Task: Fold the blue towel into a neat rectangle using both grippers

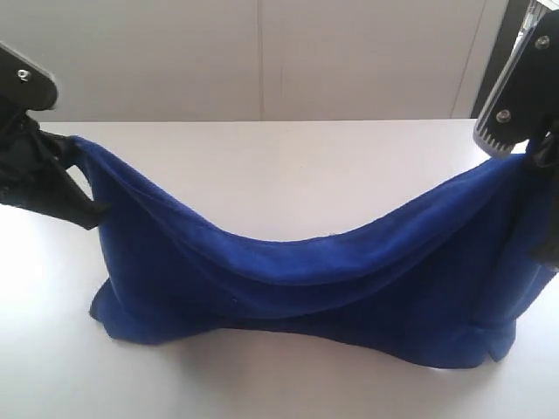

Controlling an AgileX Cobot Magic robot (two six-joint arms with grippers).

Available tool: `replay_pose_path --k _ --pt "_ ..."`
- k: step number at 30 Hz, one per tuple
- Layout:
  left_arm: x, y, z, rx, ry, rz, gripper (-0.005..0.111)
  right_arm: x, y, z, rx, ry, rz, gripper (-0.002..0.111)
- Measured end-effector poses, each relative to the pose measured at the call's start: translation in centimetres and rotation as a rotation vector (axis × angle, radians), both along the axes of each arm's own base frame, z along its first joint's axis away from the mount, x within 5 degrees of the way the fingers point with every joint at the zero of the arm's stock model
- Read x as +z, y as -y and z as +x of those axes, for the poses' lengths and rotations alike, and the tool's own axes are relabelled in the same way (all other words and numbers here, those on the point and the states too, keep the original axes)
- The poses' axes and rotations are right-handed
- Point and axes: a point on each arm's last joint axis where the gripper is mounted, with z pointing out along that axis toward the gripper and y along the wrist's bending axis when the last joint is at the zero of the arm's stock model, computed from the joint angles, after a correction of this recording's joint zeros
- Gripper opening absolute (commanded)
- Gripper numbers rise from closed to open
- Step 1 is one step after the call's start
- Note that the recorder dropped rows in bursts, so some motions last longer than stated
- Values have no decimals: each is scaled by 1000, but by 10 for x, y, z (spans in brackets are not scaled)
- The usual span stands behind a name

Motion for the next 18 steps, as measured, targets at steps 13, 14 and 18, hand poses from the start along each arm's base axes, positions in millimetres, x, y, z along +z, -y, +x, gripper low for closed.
replay_pose_path --k 13,14,18 --pt "-3 27 40 -79 -39 -31 0 0 0 0 -1 -1 4 0" --pt "-3 30 40 -119 -39 -53 0 0 0 0 -1 -1 4 0" --pt "1 39 37 -287 -37 -152 0 0 0 0 0 1 5 0"
